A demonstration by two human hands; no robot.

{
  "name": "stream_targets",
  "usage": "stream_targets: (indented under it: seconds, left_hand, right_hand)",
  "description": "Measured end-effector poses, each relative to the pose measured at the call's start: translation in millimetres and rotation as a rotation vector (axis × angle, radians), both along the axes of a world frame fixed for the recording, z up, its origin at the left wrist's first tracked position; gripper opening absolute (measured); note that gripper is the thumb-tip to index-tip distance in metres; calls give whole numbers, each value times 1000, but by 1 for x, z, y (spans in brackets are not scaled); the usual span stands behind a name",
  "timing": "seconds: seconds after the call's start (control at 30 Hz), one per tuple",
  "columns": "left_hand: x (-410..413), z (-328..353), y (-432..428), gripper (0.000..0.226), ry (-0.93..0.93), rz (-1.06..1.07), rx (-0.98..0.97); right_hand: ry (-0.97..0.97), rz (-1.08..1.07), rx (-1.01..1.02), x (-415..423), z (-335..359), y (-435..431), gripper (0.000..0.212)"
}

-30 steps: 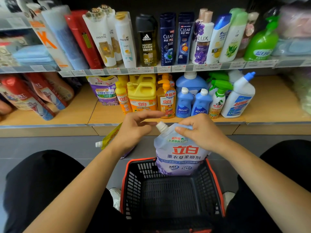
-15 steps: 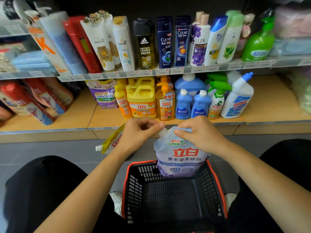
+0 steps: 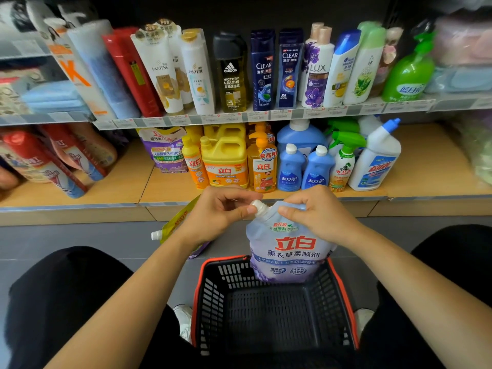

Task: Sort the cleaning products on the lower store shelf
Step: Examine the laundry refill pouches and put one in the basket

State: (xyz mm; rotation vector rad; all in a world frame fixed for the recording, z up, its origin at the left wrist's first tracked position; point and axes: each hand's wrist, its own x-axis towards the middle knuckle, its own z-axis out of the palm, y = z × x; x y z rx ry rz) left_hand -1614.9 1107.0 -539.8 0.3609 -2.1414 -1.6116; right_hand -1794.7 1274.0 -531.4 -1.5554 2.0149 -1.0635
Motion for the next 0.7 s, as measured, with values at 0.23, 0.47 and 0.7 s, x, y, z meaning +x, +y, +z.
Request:
stream_targets:
  seconds: [0.23,0.47,0.7]
  left_hand:
    - [-5,-24,7,30,-129,-62,49]
    - [-7,-47,2,39,-296,-127,210]
    - [-2,-84,-13,56,-416,2,463]
  right_hand:
    - [-240,-60,-153,-8,8,5,27]
    - [-370,-175,-306,-20,14,7,33]
    - [-465,-294,-408,-46,19,15,30]
